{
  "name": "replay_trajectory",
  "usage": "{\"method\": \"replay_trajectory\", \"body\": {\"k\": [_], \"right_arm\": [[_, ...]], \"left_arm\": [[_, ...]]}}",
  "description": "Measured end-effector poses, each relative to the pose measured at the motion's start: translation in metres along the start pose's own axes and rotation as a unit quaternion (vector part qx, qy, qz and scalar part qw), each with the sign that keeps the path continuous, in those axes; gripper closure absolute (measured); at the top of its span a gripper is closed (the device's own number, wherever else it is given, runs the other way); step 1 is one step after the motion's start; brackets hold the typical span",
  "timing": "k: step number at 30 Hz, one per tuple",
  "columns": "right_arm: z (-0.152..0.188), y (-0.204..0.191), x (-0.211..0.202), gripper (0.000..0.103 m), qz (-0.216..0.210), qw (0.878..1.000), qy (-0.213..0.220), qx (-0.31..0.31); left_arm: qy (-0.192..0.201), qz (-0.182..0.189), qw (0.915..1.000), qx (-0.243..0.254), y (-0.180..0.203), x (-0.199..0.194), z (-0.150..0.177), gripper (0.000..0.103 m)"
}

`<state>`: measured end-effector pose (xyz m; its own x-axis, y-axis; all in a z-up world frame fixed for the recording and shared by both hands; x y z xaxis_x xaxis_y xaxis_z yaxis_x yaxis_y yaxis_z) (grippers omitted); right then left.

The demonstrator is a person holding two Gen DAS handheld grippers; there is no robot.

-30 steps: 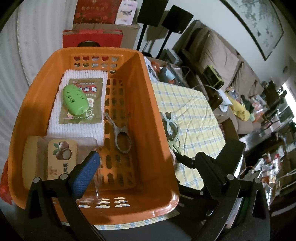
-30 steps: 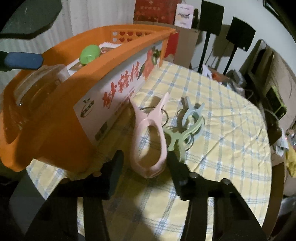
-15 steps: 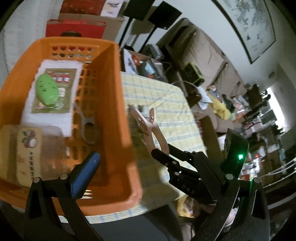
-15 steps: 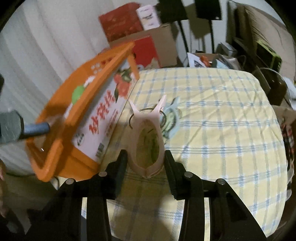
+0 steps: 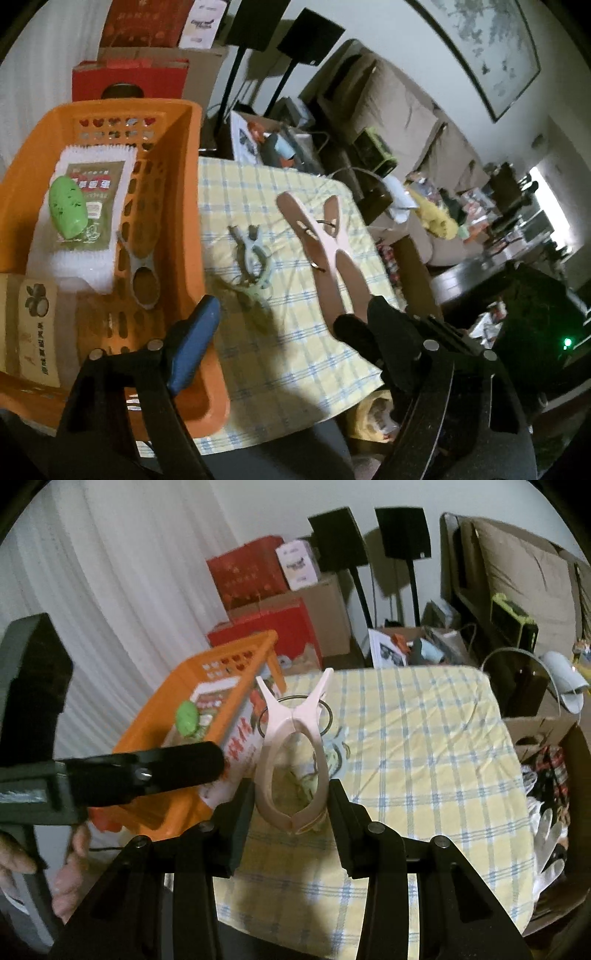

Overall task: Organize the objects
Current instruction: 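Carry the pink clothespin over the basket with the right gripper while the left gripper grasps it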

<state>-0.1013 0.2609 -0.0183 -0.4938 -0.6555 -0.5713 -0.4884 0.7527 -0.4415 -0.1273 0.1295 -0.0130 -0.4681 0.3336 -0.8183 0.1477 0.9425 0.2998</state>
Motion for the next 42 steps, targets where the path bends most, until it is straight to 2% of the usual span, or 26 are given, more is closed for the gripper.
{"method": "replay_trajectory", "body": {"k": [3,5,8,13,15,21,30,34,38,42], "right_arm": [[-0.005,-0.013,-0.005,0.063,-0.008,1.0,0.007,-0.01],[-0.007,-0.022,-0.006,0.063,-0.014,1.0,0.009,-0.018],[-0.009,-0.035,-0.006,0.063,-0.022,0.999,0.011,-0.026],[-0.011,-0.051,0.002,0.063,-0.028,0.999,0.0,-0.036],[-0.012,-0.058,0.007,0.063,-0.029,0.999,-0.005,-0.042],[-0.026,-0.07,0.024,0.063,-0.04,0.998,-0.009,-0.047],[-0.063,-0.094,0.064,0.063,-0.054,0.997,-0.021,-0.05],[-0.074,-0.096,0.088,0.063,-0.051,0.997,-0.027,-0.044],[-0.08,-0.091,0.112,0.063,-0.041,0.998,-0.038,-0.038],[-0.083,-0.079,0.139,0.063,-0.019,0.998,-0.055,-0.035]], "left_arm": [[0.001,0.014,0.9999,-0.006,0.001,-0.004,-0.004,0.024],[-0.001,0.016,0.9998,-0.007,0.001,-0.004,-0.006,0.028],[-0.01,0.031,0.9994,-0.015,-0.001,-0.002,-0.009,0.044],[-0.015,0.051,0.9977,-0.042,-0.014,-0.003,-0.013,0.079],[-0.014,0.049,0.9975,-0.048,-0.021,-0.004,-0.015,0.085],[-0.004,0.038,0.9973,-0.063,-0.043,-0.013,-0.03,0.086],[0.0,0.011,0.9967,-0.081,-0.086,-0.02,-0.072,0.087],[-0.012,-0.001,0.9964,-0.083,-0.103,-0.009,-0.087,0.088],[-0.023,-0.031,0.9968,-0.071,-0.114,0.009,-0.098,0.089],[-0.054,-0.036,0.9954,-0.07,-0.125,0.039,-0.108,0.089]]}}
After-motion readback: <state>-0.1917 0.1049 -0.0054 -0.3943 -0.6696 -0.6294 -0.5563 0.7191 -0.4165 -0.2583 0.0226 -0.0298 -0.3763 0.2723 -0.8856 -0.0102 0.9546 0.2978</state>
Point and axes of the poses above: each gripper's, at about its wrist camera, not at the fingertips, and x roughly the way its jaws point, y to its right, z to its underside, the point moved 4 cm from there along x, roughly the way its jaws point, and after that the axes turned 13 degrees about -z, right-handed, at the moved point
